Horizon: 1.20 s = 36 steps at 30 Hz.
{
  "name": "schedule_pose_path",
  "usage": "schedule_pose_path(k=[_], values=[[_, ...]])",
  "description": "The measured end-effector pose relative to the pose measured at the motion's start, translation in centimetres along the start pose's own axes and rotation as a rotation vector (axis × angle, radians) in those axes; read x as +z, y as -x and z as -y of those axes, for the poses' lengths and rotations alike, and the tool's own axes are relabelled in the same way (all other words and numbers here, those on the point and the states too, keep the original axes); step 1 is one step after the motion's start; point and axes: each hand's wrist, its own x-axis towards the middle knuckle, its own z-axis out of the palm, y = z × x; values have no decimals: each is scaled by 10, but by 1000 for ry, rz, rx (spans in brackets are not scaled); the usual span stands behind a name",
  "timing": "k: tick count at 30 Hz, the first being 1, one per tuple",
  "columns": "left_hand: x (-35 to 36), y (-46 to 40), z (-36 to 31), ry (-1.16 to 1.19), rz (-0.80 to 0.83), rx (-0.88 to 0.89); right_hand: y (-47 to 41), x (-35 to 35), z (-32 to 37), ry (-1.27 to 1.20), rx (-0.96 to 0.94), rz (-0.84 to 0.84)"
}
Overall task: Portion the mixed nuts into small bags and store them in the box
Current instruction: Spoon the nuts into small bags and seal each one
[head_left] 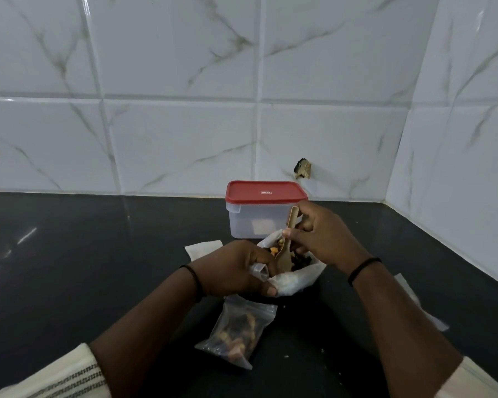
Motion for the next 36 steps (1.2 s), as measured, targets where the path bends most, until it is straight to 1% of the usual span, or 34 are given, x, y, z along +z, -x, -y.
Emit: schedule_pose_path(k=[2, 7, 10, 12, 14, 16, 17, 19, 23, 25, 28, 31, 33, 34, 36], values=[[-1, 0, -1, -9, 10, -2, -1, 2, -3, 8, 1, -35], [-3, 2, 0, 56, 18, -30, -6, -2, -12, -11, -14, -294], [-6, 2, 2, 169, -68, -4, -8, -2, -20, -6, 15, -470], [-9, 2, 5, 233, -167, -4, -9, -3, -23, 26, 34, -532], [-10, 0, 10, 241, -289, -54, -8, -3, -25, 100, 63, -520], [-7, -2, 18, 136, -403, -128, -6, -1, -25, 184, 72, -468], [-5, -2, 22, 57, -427, -173, -5, 0, -25, 206, 70, -441], [0, -3, 25, -58, -403, -259, -5, 1, -26, 217, 72, -412], [9, -7, 23, -142, -326, -338, -8, -1, -29, 175, 132, -434], [10, -9, 23, -123, -349, -354, -8, 0, -30, 174, 122, -433], [12, -12, 25, -70, -426, -392, -7, 1, -27, 183, 73, -431], [16, -18, 26, -101, -510, -459, -8, 2, -23, 125, 32, -463], [20, -23, 26, -119, -537, -474, -7, 3, -20, 58, 19, -476], [21, -25, 25, -111, -543, -474, -7, 4, -18, -14, 21, -464], [23, -27, 24, -83, -569, -469, -7, 8, -15, -217, 70, -384]])
